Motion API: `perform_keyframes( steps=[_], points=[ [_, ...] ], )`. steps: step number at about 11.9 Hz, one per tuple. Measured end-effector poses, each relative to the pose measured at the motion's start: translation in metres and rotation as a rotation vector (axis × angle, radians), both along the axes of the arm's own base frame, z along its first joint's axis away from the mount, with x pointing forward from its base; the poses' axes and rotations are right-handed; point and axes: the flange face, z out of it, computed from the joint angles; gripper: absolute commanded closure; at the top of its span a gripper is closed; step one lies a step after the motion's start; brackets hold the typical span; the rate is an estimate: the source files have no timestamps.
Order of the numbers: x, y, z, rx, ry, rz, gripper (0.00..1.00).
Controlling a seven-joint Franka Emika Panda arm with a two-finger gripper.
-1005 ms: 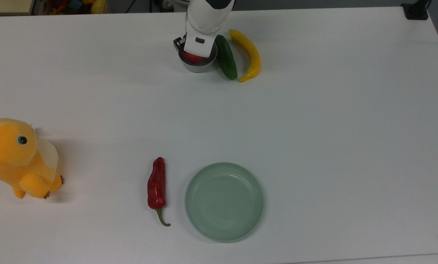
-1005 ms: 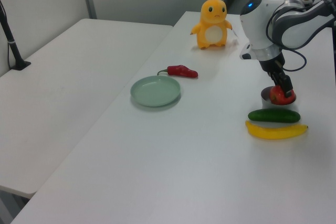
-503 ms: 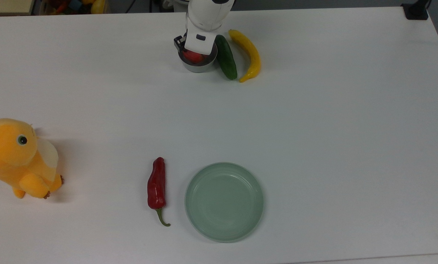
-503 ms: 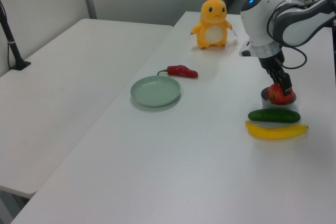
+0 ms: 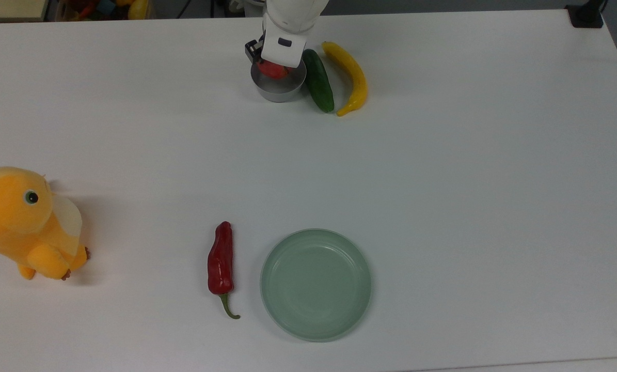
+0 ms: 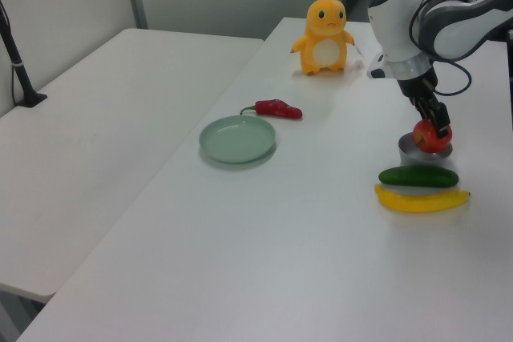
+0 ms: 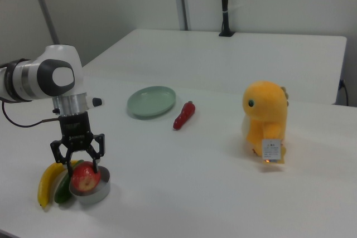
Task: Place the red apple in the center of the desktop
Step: 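Lift the red apple up out of the grey bowl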
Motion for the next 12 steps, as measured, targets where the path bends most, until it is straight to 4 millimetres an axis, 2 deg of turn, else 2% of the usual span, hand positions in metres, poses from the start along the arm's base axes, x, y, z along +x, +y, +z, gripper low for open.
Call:
perform_keyframes(
  steps=[3, 6, 8, 10, 12],
  points=[
    [0.001, 0.0, 0.013, 0.006, -0.023, 0.004, 0.55],
    [0.023, -0.001, 0.063, 0.041, -0.132, -0.018, 0.55],
    [0.042, -0.009, 0.088, 0.091, -0.186, -0.065, 0.55],
    [0.079, -0.012, 0.092, 0.111, -0.222, -0.106, 0.55],
    [0.114, -0.015, 0.074, 0.112, -0.246, -0.145, 0.55]
  ],
)
